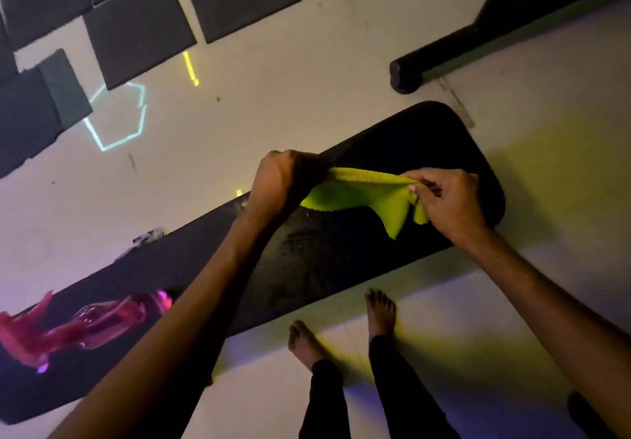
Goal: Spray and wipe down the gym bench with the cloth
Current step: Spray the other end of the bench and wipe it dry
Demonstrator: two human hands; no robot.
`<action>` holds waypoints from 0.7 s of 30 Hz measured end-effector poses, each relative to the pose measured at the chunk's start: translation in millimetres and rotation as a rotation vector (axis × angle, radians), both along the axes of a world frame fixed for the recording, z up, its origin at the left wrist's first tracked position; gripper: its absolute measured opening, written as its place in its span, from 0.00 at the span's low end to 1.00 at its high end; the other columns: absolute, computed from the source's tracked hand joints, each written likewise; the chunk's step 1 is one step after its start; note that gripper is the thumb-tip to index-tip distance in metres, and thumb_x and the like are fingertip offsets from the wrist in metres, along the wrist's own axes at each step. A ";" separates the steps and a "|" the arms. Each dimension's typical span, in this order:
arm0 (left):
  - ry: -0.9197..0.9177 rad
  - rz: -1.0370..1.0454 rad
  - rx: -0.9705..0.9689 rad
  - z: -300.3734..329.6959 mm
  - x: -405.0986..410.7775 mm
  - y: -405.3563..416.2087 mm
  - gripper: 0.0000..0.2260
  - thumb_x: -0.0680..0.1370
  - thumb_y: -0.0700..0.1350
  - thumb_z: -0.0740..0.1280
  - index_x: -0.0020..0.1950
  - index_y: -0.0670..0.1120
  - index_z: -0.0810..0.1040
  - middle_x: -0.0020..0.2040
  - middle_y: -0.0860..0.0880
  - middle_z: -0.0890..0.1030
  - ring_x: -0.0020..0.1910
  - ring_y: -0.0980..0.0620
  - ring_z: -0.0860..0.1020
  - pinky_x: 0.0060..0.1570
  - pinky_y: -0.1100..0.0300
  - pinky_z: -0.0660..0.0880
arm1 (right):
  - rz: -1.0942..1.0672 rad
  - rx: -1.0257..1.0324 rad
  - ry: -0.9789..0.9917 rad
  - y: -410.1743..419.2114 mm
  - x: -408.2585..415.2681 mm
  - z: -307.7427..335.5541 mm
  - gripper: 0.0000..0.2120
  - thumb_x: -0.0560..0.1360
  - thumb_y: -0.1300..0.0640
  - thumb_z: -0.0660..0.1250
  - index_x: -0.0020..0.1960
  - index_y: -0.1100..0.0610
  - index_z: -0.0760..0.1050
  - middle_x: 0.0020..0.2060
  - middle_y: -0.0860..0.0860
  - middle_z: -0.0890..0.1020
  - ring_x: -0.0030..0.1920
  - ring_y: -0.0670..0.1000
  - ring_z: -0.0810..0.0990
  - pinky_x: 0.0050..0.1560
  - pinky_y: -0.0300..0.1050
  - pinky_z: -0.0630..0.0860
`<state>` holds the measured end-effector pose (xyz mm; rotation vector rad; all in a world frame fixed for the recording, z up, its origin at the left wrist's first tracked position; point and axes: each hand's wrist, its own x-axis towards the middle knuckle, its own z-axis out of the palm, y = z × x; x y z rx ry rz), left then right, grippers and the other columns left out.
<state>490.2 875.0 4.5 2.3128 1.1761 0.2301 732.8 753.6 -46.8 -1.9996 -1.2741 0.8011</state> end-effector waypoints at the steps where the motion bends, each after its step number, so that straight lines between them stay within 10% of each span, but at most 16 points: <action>1: -0.008 -0.014 0.015 -3.9 21.5 8.5 0.08 0.81 0.45 0.70 0.54 0.45 0.88 0.47 0.45 0.88 0.45 0.44 0.87 0.49 0.50 0.81 | -0.045 0.015 -0.053 -1.7 14.7 5.1 0.10 0.79 0.64 0.72 0.59 0.58 0.87 0.45 0.54 0.89 0.46 0.57 0.87 0.47 0.43 0.79; 9: -0.293 -0.003 0.028 -32.6 171.5 62.6 0.08 0.77 0.44 0.73 0.54 0.48 0.88 0.50 0.52 0.88 0.46 0.56 0.85 0.50 0.60 0.81 | -0.312 0.229 -0.551 -7.3 91.7 24.7 0.12 0.79 0.62 0.67 0.58 0.60 0.86 0.47 0.61 0.88 0.45 0.65 0.84 0.42 0.51 0.77; 17: 0.266 -0.275 -0.029 -120.6 169.0 57.7 0.14 0.83 0.44 0.64 0.66 0.50 0.82 0.70 0.50 0.79 0.72 0.46 0.73 0.70 0.48 0.68 | -0.113 -0.015 -0.453 -42.1 43.8 -81.4 0.07 0.76 0.70 0.71 0.53 0.69 0.84 0.45 0.67 0.85 0.44 0.69 0.85 0.39 0.59 0.82; 21: 0.235 -0.290 0.020 -140.5 149.0 55.6 0.17 0.82 0.44 0.65 0.71 0.54 0.78 0.77 0.50 0.72 0.76 0.43 0.68 0.70 0.46 0.66 | -0.049 0.033 -0.511 -50.5 51.2 -103.9 0.11 0.76 0.64 0.69 0.54 0.69 0.84 0.46 0.65 0.86 0.43 0.67 0.85 0.38 0.55 0.81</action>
